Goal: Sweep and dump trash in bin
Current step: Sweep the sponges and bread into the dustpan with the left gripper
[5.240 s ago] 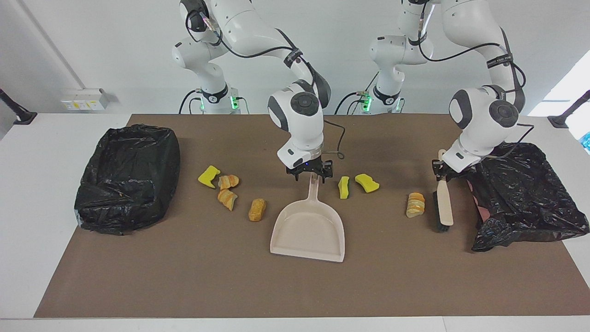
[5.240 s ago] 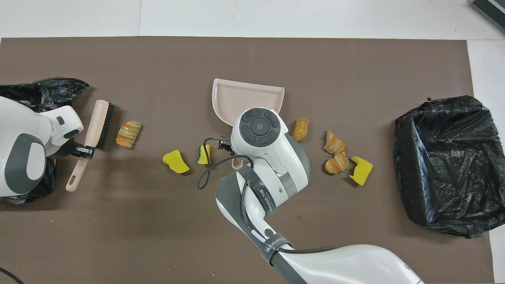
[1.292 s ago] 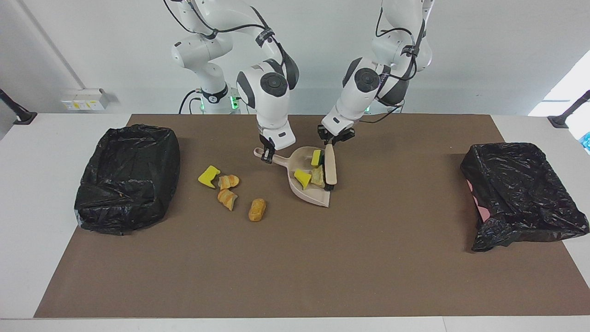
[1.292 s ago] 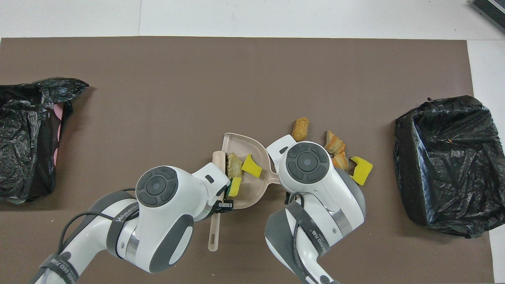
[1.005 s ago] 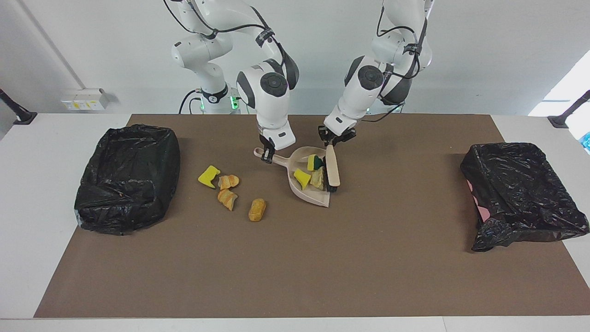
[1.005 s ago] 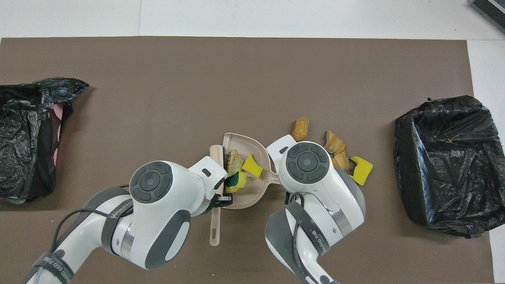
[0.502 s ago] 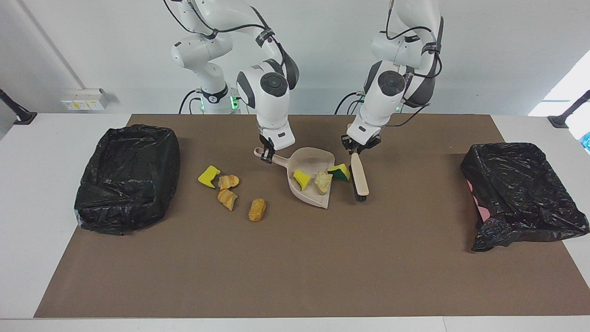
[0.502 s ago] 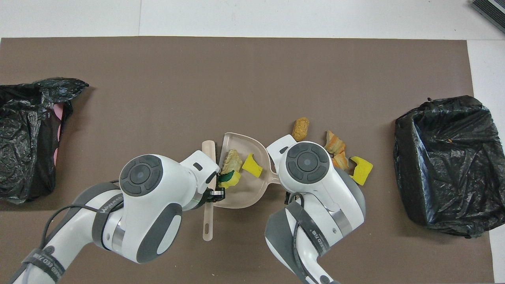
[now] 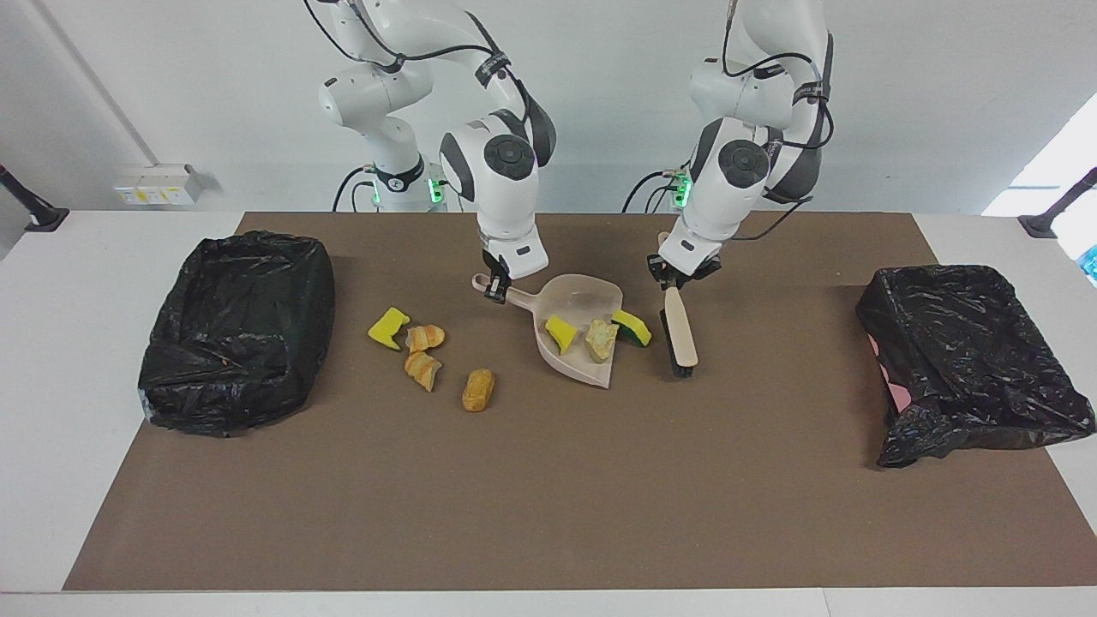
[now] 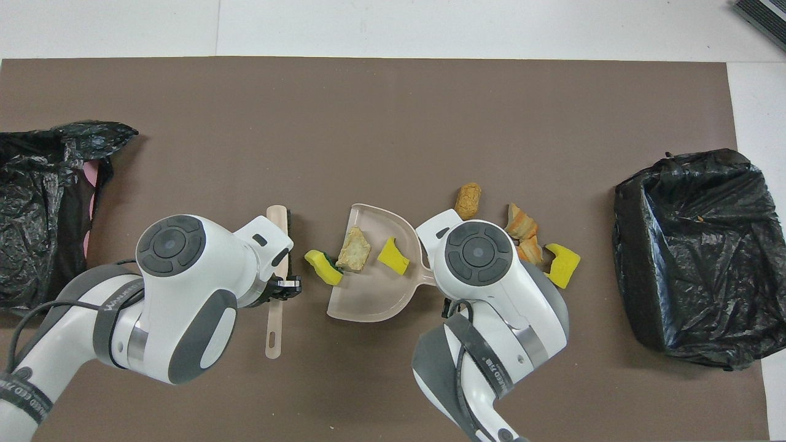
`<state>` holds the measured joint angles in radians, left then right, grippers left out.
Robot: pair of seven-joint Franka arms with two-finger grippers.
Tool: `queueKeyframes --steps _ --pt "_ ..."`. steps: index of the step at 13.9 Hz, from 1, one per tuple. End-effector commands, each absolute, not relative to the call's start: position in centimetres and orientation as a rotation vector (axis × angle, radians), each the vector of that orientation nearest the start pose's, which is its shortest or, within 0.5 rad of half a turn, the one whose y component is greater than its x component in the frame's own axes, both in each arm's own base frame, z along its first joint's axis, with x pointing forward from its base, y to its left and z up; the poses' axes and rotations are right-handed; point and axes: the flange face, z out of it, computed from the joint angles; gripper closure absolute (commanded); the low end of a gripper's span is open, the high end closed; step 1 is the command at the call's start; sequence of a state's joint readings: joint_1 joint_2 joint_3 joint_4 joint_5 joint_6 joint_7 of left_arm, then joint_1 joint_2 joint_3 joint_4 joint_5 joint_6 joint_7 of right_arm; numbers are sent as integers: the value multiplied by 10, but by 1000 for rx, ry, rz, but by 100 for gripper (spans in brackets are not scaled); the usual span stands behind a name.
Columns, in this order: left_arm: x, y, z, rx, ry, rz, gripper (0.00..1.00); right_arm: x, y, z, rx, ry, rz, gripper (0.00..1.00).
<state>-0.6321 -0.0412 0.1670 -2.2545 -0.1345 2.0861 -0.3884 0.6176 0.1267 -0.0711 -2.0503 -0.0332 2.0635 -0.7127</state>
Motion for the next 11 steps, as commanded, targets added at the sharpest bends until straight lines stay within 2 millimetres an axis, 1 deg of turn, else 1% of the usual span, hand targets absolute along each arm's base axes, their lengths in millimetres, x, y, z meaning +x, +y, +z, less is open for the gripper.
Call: queueKeyframes --steps 1,4,6,7,8,10,11 --pt "428 -251 368 -3184 85 251 100 480 288 369 -2579 -1865 156 100" --pt "402 -299 373 -3275 125 285 100 480 287 370 -2583 -1861 154 100" --pt "392 -321 378 -3314 158 264 100 480 288 369 -2581 -1863 156 100" --pt "390 -327 380 -3333 149 258 100 480 288 369 -2581 -1863 156 100" --pt "389 -329 380 -3337 125 263 100 480 288 370 -2580 -1865 154 100" --pt "389 -326 379 -3331 94 283 100 480 287 369 -2582 -1861 159 100" --pt "392 -321 378 -3329 80 291 100 480 287 369 -2582 -1861 157 100"
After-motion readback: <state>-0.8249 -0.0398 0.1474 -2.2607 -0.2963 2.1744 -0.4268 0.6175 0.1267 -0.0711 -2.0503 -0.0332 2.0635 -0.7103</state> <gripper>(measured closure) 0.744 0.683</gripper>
